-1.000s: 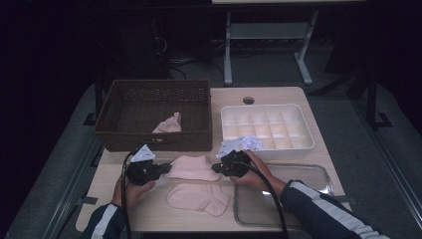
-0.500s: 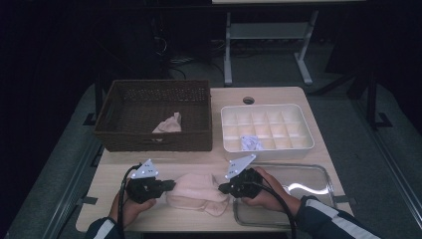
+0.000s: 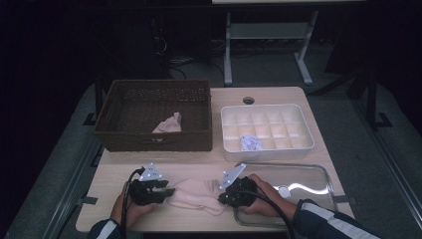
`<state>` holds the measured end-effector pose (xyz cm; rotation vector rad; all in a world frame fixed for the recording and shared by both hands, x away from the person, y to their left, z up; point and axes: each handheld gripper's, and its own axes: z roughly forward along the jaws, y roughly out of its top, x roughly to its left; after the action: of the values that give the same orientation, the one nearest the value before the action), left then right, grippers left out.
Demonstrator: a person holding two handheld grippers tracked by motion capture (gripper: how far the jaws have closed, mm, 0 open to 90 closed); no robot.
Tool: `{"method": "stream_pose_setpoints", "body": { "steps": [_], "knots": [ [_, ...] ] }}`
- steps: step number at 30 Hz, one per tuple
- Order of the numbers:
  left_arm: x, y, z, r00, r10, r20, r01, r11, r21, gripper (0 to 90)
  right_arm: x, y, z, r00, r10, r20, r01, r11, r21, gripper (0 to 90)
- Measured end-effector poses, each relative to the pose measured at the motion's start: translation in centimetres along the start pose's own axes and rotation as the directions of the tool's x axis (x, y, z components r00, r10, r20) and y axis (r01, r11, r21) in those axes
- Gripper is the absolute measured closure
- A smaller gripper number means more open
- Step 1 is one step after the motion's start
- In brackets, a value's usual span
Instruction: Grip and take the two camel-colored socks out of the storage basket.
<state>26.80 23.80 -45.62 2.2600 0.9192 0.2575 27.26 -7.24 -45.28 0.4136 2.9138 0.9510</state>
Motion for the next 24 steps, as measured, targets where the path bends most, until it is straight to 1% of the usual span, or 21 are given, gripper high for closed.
{"method": "stream_pose_setpoints", "body": {
  "steps": [1, 2, 3, 4, 5, 6, 7, 8, 9, 10, 11, 12, 14, 15, 16, 18, 19, 20, 21, 23, 24],
  "knots": [
    [0.1, 0.0, -0.1, 0.9999, -0.002, 0.014, 0.002, 0.9999, -0.016, 55.8, -0.1, 0.0, 0.0, 1.0000, -0.007, 0.006, 0.007, 1.000, -0.002, 83.2],
    [0.1, 0.1, -0.4, 1.0000, 0.007, 0.003, -0.007, 0.9996, -0.028, 54.4, -0.1, 0.1, 0.0, 1.0000, -0.005, 0.003, 0.005, 1.000, 0.000, 81.8],
    [0.1, 0.1, -0.4, 1.0000, 0.007, 0.003, -0.007, 0.9996, -0.028, 52.1, -0.1, 0.1, 0.0, 1.0000, -0.005, 0.003, 0.005, 1.000, 0.000, 81.8],
    [-0.1, 0.3, -0.9, 0.9998, -0.017, -0.004, 0.017, 0.9978, -0.064, 49.7, -0.1, 0.1, -0.3, 0.9998, -0.016, 0.010, 0.016, 1.000, -0.017, 74.6],
    [-0.1, 0.3, -0.9, 0.9998, -0.017, -0.004, 0.017, 0.9978, -0.064, 45.7, -0.1, 0.1, -0.3, 0.9998, -0.016, 0.010, 0.016, 1.000, -0.017, 74.6],
    [-0.5, 0.5, -1.3, 0.9999, -0.012, -0.005, 0.012, 0.9971, -0.075, 44.9, -0.1, 0.1, -0.8, 0.9991, -0.033, 0.027, 0.034, 0.998, -0.043, 71.0],
    [-0.9, 0.6, -1.5, 1.0000, 0.006, 0.001, -0.005, 0.9971, -0.076, 45.0, 0.1, 0.2, -1.1, 0.9992, -0.023, 0.034, 0.025, 0.999, -0.049, 71.2],
    [-1.5, 0.7, -1.6, 0.9996, 0.027, 0.009, -0.027, 0.9970, -0.073, 45.1, 0.3, 0.3, -1.4, 0.9987, -0.036, 0.036, 0.038, 0.997, -0.062, 72.1],
    [-1.5, 0.7, -1.6, 0.9996, 0.027, 0.009, -0.027, 0.9970, -0.073, 48.4, 0.6, 0.4, -1.8, 0.9979, -0.049, 0.042, 0.052, 0.996, -0.074, 75.6],
    [-2.4, 0.5, -1.6, 0.9951, 0.089, 0.044, -0.087, 0.9955, -0.037, 56.0, 0.9, 0.5, -2.0, 0.9971, -0.070, 0.032, 0.072, 0.994, -0.082, 80.9],
    [-2.4, 0.5, -1.6, 0.9951, 0.089, 0.044, -0.087, 0.9955, -0.037, 57.5, 0.9, 0.5, -2.0, 0.9971, -0.070, 0.032, 0.072, 0.994, -0.082, 80.9],
    [-3.0, 0.1, -1.2, 0.9939, 0.098, 0.050, -0.098, 0.9952, -0.003, 59.5, 1.5, 0.5, -1.8, 0.9949, -0.100, -0.016, 0.098, 0.992, -0.081, 87.5],
    [-3.1, -0.1, -0.8, 0.9922, 0.110, 0.060, -0.111, 0.9937, 0.018, 62.7, 2.2, 0.4, -1.2, 0.9904, -0.130, -0.047, 0.127, 0.990, -0.059, 89.3],
    [-3.1, -0.1, -0.8, 0.9922, 0.110, 0.060, -0.111, 0.9937, 0.018, 63.6, 2.2, 0.4, -1.2, 0.9904, -0.130, -0.047, 0.127, 0.990, -0.059, 89.3],
    [-3.1, -0.1, -0.6, 0.9927, 0.108, 0.054, -0.109, 0.9937, 0.024, 64.1, 2.5, 0.4, -0.4, 0.9885, -0.141, -0.056, 0.139, 0.989, -0.043, 87.1],
    [-2.9, -0.1, -0.5, 0.9934, 0.106, 0.043, -0.107, 0.9939, 0.026, 64.2, 2.7, 0.4, 0.3, 0.9877, -0.147, -0.055, 0.145, 0.989, -0.035, 81.9],
    [-2.9, -0.1, -0.5, 0.9934, 0.106, 0.043, -0.107, 0.9939, 0.026, 64.2, 2.7, 0.4, 0.3, 0.9877, -0.147, -0.055, 0.145, 0.989, -0.035, 81.9],
    [-2.8, -0.2, -0.4, 0.9929, 0.113, 0.037, -0.114, 0.9931, 0.027, 64.2, 2.8, 0.4, 0.7, 0.9872, -0.149, -0.055, 0.148, 0.989, -0.024, 80.2],
    [-2.8, -0.2, -0.4, 0.9929, 0.113, 0.037, -0.114, 0.9931, 0.027, 64.2, 2.9, 0.4, 0.9, 0.9869, -0.152, -0.054, 0.151, 0.988, -0.024, 80.4],
    [-2.7, -0.2, -0.4, 0.9927, 0.118, 0.023, -0.119, 0.9925, 0.028, 64.3, 2.8, 0.5, 1.0, 0.9864, -0.156, -0.050, 0.155, 0.987, -0.029, 81.7],
    [-2.5, -0.3, -0.4, 0.9908, 0.135, 0.011, -0.135, 0.9904, 0.029, 64.4, 2.7, 0.5, 1.0, 0.9859, -0.161, -0.044, 0.160, 0.987, -0.027, 84.9]
  ]
}}
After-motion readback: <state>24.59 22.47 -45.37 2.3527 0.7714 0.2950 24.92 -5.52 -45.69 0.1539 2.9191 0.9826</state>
